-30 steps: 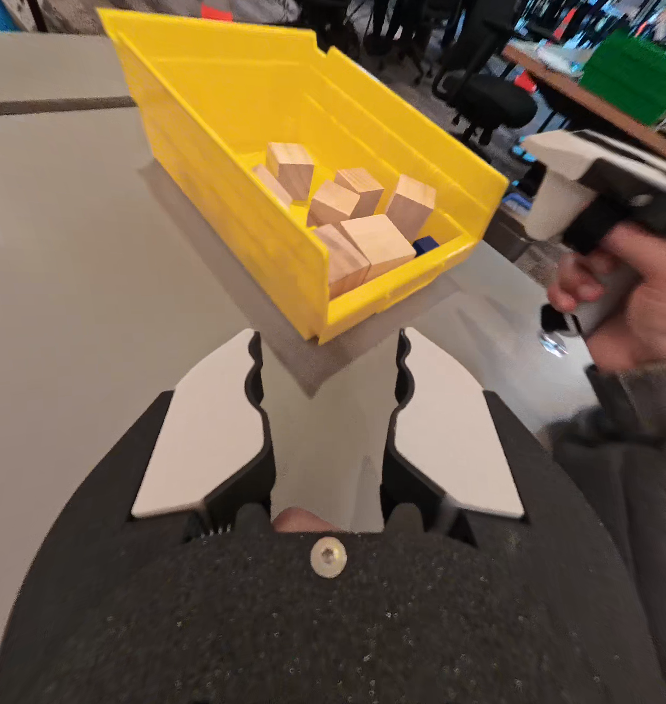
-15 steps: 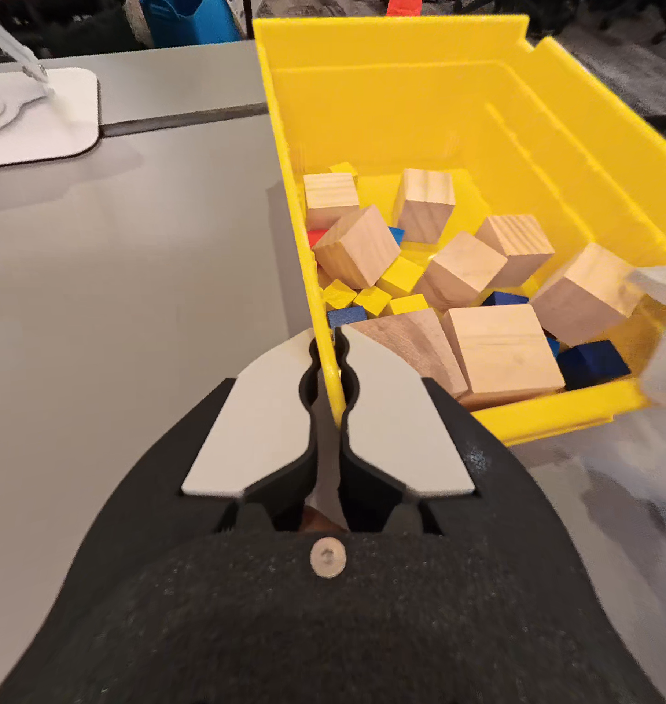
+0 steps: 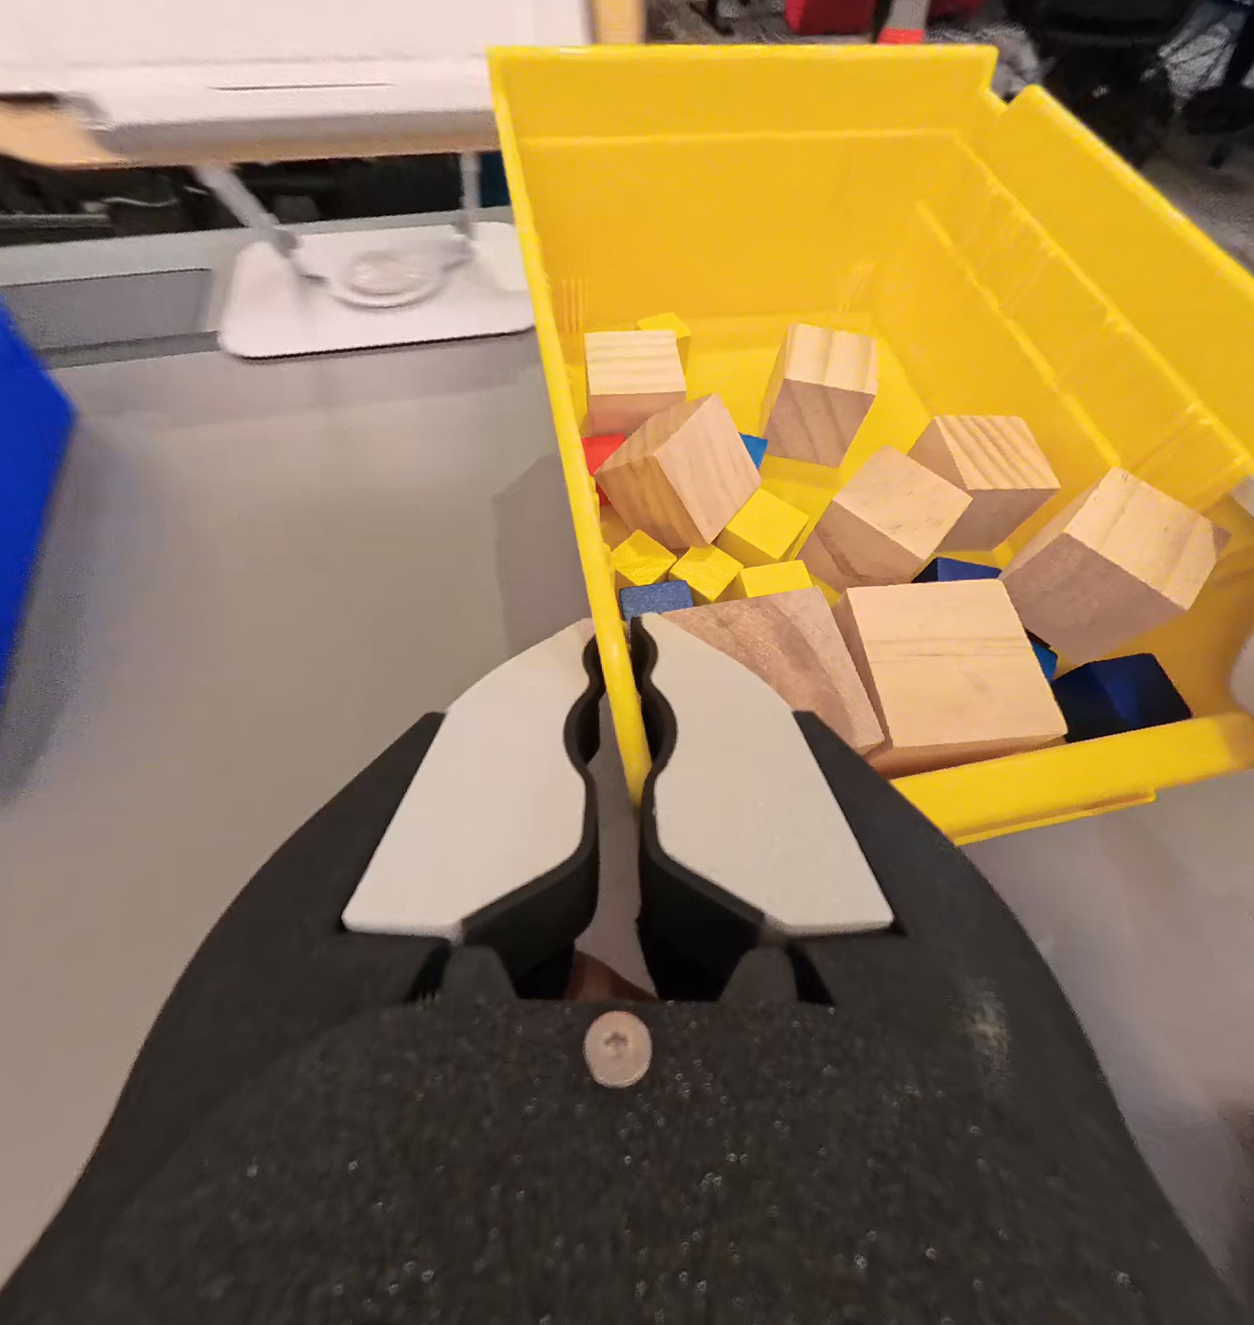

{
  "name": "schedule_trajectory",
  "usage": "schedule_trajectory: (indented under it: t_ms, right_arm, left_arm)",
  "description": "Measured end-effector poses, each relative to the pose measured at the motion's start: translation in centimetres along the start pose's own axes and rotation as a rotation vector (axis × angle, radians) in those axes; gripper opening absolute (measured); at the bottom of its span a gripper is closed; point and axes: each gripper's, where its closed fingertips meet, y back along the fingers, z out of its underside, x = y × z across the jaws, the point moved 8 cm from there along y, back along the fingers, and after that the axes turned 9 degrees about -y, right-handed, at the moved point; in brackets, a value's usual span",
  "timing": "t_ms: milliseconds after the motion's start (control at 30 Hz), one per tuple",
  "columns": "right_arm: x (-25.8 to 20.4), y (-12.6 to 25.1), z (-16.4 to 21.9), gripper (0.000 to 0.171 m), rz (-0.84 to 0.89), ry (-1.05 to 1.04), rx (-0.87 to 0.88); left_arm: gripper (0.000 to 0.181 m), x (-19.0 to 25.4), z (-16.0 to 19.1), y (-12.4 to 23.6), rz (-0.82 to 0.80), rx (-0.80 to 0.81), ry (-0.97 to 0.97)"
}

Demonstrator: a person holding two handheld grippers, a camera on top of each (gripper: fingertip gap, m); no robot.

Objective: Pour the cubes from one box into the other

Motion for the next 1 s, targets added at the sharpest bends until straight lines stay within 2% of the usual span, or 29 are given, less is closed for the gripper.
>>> schedule_trajectory:
  t_ms: [200,333,467,533,567,600,667,800,867,900,1000]
  right_arm:
    - [-10.8,-2.3,4.7,0.003,-0.071,0.094,-0.084]
    - [-14.5,-4.6,7.6,0.003,-0.064,0.110,-0.132]
    - [-14.8,-4.8,7.4,0.006,-0.076,0.115,-0.129]
    - [-14.3,-4.0,6.6,0.017,-0.145,0.091,-0.111]
    - [-14.0,-3.4,5.9,0.020,-0.161,0.088,-0.095]
    - [-13.6,-2.8,5.0,0.020,-0.173,0.081,-0.068]
    - [-13.6,-1.4,2.7,0.020,-0.245,0.074,-0.011]
    - [-14.7,0.8,-0.6,0.022,-0.320,0.194,0.061]
    - [-15.7,1.4,-0.7,0.021,-0.344,0.261,0.057]
    - [-16.3,1.7,-0.4,0.021,-0.367,0.277,0.045]
    - [-18.7,1.9,1.8,0.021,-0.461,0.303,-0.028]
  left_arm:
    - [0.004,-11.1,3.7,1.6,-0.102,-0.016,0.063]
    - [0.005,-15.8,5.9,0.1,-0.094,-0.055,0.047]
    - [0.013,-17.1,6.6,0.1,0.058,-0.057,0.073]
    - [0.038,-17.8,6.5,2.2,0.068,-0.010,0.090]
    - [0.041,-18.4,6.6,3.5,0.072,0.025,0.104]
    - [0.047,-19.5,6.7,4.8,0.060,0.063,0.126]
    - [0.035,-23.2,7.4,7.0,-0.022,0.129,0.195]
    - [0.036,-33.8,8.8,10.4,-0.249,0.281,0.340]
    - [0.043,-38.4,9.8,10.4,-0.376,0.226,0.274]
    - [0.051,-40.1,10.2,9.7,-0.373,0.180,0.263]
    - [0.059,-42.2,10.8,6.3,-0.200,0.086,0.292]
